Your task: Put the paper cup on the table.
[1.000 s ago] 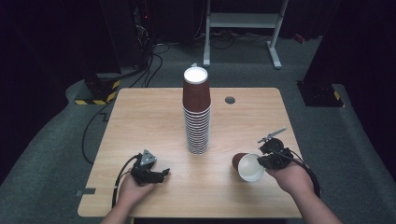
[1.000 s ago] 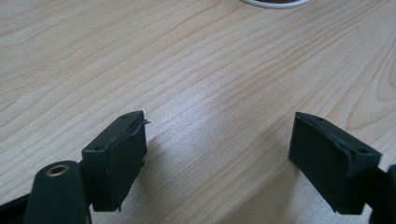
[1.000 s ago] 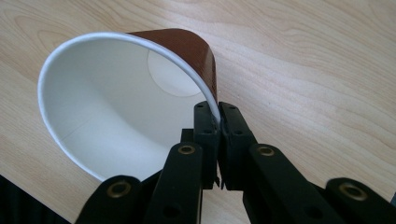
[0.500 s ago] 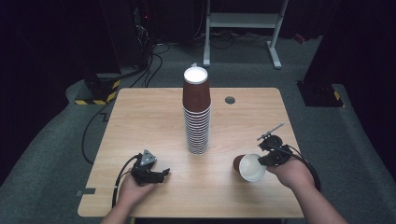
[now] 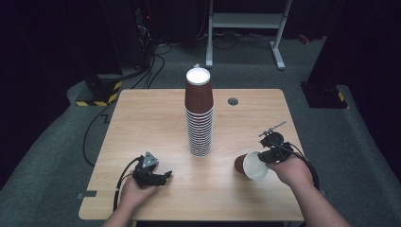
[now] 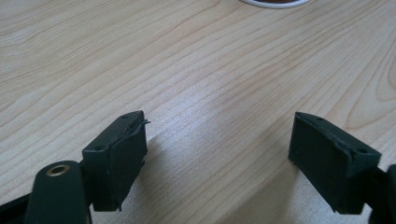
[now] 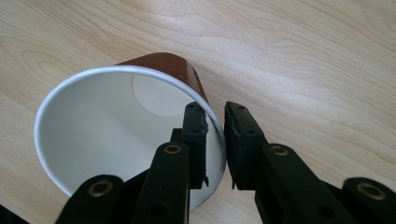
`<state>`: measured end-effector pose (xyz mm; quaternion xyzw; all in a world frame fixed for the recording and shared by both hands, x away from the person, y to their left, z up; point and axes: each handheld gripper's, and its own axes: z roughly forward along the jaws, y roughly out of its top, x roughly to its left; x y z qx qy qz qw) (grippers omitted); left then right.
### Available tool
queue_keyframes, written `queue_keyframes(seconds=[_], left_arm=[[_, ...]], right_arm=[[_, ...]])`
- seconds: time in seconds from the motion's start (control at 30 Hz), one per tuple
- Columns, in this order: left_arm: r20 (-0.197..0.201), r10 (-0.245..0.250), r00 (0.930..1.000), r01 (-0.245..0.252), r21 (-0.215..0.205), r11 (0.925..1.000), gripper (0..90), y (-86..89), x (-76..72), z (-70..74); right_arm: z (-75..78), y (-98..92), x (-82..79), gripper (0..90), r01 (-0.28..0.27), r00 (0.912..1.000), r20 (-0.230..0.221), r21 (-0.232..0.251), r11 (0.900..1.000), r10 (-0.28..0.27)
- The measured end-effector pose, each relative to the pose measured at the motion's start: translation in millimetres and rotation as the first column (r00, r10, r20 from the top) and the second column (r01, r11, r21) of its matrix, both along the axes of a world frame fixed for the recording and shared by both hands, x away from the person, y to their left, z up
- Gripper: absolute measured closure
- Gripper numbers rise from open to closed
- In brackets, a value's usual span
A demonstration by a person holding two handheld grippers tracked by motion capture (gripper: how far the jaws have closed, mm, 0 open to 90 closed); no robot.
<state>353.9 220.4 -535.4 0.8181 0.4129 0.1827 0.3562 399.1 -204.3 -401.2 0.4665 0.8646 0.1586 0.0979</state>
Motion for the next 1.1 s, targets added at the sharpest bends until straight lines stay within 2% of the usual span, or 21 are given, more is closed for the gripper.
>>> queue_keyframes(seconds=[0.43,0.57,0.73,0.87,0.97,1.0,1.1], left_arm=[[0.000,0.004,1.0000,-0.004,-0.004,1.0000,19.7,-0.6,-0.7,-0.2],[0.001,0.003,1.0000,-0.003,-0.003,1.0000,19.9,-0.6,-0.3,-0.1],[0.001,0.002,1.0000,-0.002,-0.002,1.0000,19.9,-0.5,-0.1,-0.1],[0.001,0.002,1.0000,-0.002,-0.002,1.0000,19.9,-0.5,-0.1,-0.1],[0.004,0.000,1.0000,0.000,0.001,1.0000,19.9,-0.3,0.1,0.0],[0.003,0.000,1.0000,0.000,0.001,1.0000,20.0,-0.3,0.0,0.0],[0.004,0.001,1.0000,-0.001,0.002,1.0000,20.0,-0.3,-0.1,0.0]], right_arm=[[2.5,2.9,1.8,68.4,0.009,0.9993,0.036,0.044,0.999,-0.011],[4.4,4.1,2.7,66.6,0.018,0.9984,0.051,0.074,0.997,-0.022],[3.8,6.9,7.0,66.0,0.024,0.9973,0.067,0.080,0.996,-0.029],[5.1,6.2,5.9,61.5,0.031,0.9951,0.091,0.083,0.996,-0.038],[6.3,0.8,-0.5,56.5,0.053,0.9890,0.133,0.094,0.994,-0.065],[6.7,-3.3,-4.7,55.8,0.065,0.9828,0.166,0.104,0.992,-0.082],[5.5,-13.2,-15.3,53.2,0.093,0.9692,0.214,0.137,0.986,-0.122]])
